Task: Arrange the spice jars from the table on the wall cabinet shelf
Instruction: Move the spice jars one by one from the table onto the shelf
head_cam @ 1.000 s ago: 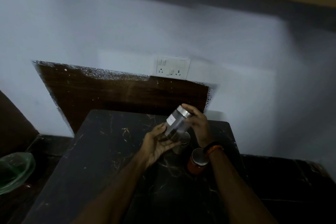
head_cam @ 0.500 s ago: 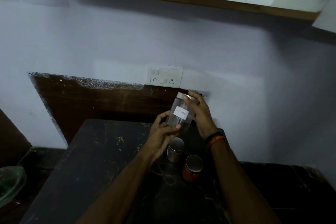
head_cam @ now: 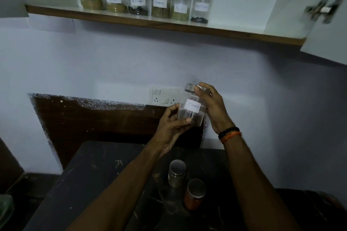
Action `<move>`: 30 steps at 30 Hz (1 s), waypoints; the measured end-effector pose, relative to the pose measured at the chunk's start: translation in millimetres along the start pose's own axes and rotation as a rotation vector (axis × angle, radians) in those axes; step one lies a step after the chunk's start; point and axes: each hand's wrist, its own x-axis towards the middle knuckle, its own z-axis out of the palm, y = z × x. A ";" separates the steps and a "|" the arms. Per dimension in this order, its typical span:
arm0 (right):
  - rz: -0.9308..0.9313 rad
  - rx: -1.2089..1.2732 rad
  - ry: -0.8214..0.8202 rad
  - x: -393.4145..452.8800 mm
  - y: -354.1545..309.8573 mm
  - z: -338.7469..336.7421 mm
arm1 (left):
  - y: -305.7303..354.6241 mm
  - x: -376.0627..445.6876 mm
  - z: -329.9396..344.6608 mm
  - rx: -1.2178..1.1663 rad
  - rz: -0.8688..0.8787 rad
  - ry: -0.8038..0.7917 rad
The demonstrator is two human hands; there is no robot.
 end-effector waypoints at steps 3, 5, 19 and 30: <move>-0.033 0.005 -0.009 11.7 -23.8 -7.4 | 13.5 12.6 18.3 0.005 0.019 -0.013; -0.074 0.002 -0.022 19.4 -41.8 -13.4 | 23.0 21.6 30.6 0.026 0.043 -0.027; -0.278 -0.046 -0.034 60.6 -168.7 -42.0 | 108.8 81.5 115.2 0.110 0.182 -0.172; -0.334 -0.043 0.033 88.1 -201.3 -60.1 | 139.0 111.3 141.6 0.341 0.242 -0.272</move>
